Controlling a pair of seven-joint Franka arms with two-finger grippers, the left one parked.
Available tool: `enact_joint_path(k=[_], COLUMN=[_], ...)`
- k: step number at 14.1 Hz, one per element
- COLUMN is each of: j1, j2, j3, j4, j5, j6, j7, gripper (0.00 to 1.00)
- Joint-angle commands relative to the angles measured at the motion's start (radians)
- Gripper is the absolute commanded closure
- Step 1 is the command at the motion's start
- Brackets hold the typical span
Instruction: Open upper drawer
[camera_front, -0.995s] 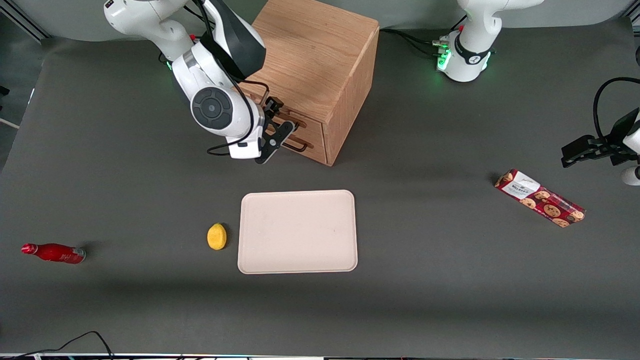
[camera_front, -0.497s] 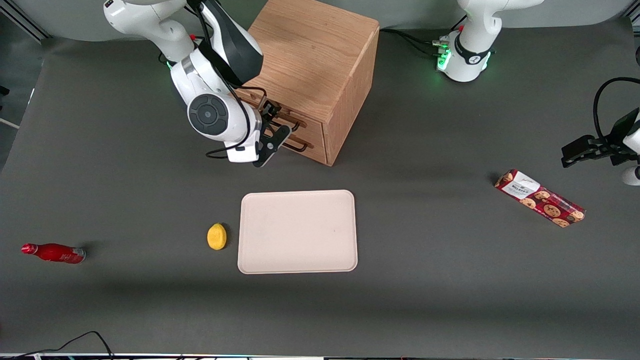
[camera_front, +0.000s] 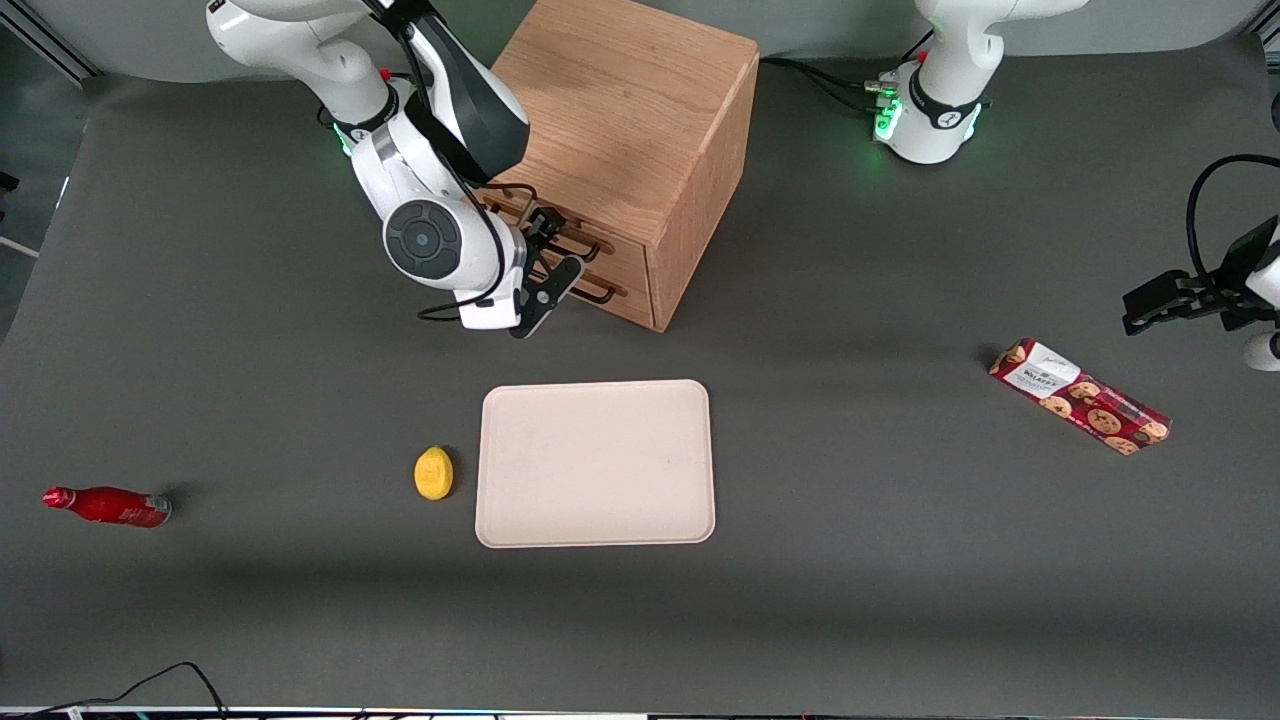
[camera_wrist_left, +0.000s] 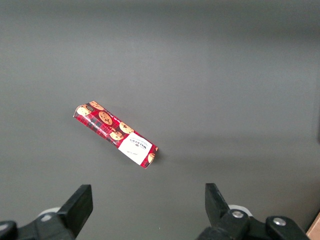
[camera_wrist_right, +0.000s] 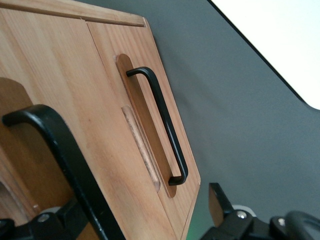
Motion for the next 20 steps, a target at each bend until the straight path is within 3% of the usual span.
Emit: enact_joint_path(k=[1,20], j1=[-0.031,-0.205], j2=[0.012,0.094], j3=[0.025,0.097], j4=[-0.017,0.081], j5=[0.014,-0.001], j6=[0.019,0.063], j7=[-0.049,-0.147], gripper=[0.0,0.0])
